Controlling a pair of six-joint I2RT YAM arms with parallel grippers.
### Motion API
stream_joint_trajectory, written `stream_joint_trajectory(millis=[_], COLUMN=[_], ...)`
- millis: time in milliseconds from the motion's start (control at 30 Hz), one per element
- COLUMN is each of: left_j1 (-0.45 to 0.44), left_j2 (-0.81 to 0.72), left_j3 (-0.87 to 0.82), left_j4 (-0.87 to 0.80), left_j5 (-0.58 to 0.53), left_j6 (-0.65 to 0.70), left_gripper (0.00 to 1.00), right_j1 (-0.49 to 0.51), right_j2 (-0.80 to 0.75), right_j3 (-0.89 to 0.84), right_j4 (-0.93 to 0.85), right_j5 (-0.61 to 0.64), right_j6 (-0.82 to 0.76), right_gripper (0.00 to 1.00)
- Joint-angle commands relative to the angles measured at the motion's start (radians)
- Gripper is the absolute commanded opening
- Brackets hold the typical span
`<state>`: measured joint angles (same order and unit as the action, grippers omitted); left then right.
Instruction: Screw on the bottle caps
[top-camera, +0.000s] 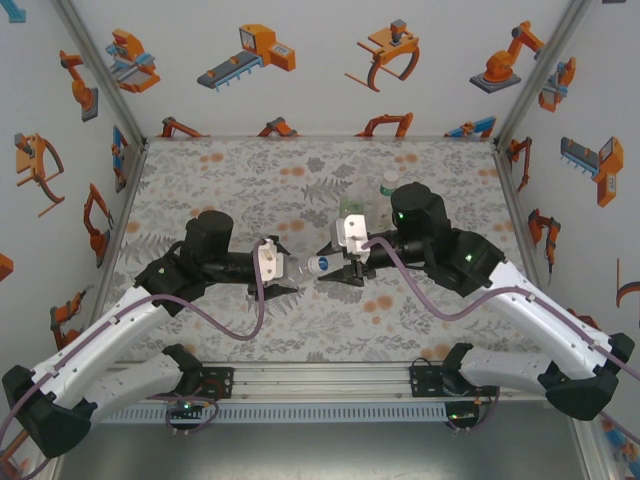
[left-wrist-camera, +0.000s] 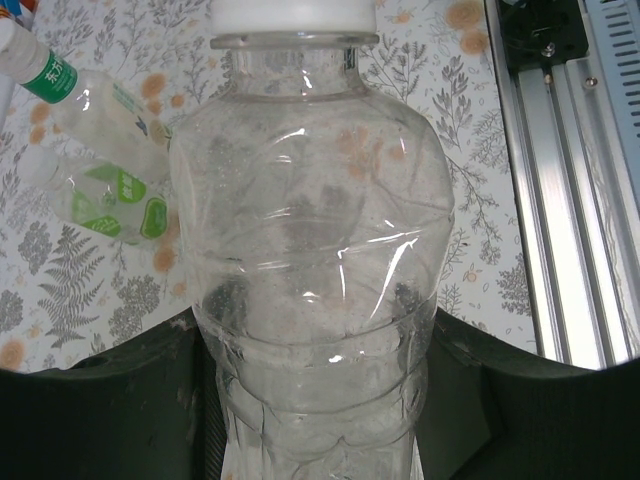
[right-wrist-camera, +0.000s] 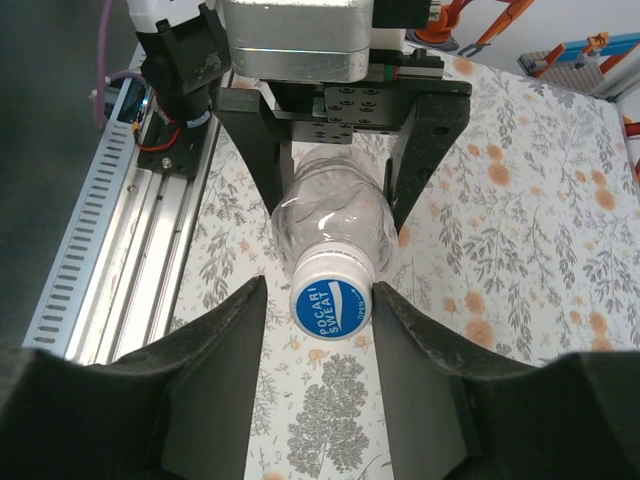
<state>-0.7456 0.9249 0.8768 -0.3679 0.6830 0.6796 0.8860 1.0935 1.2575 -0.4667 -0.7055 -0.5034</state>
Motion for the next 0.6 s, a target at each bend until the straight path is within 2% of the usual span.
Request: stream_joint_trajectory(millis=[0,300,433,567], left_j1=[-0.002,-0.001,-0.001,-0.002], left_j2=[-0.01,-0.009,-0.001,-0.003], left_j3=[0.031,0.03,0.035,0.033], left_j4=[-0.006,-0.007,-0.004,0.007], left_j5=[0.033,0.025,-0.049,-0.12], left_j6=[0.017,0.019,0.006,-0.003], left_gripper=[0.0,0.0,0.0,0.0], right_j1=[0.002,0.001,0.001,0.001], right_j2=[-0.018,-0.021,-0.033,-0.062], right_j3=[0.015,0.001,-0.037,-0.127], right_j4=[0.011,0.034,0.1,0.245], right_j5=[-0.006,0.061,0.161,0.239], right_j6=[-0.023,0.007,0.15,0.392], right_gripper=[0.41,0.24,0.12,0.08])
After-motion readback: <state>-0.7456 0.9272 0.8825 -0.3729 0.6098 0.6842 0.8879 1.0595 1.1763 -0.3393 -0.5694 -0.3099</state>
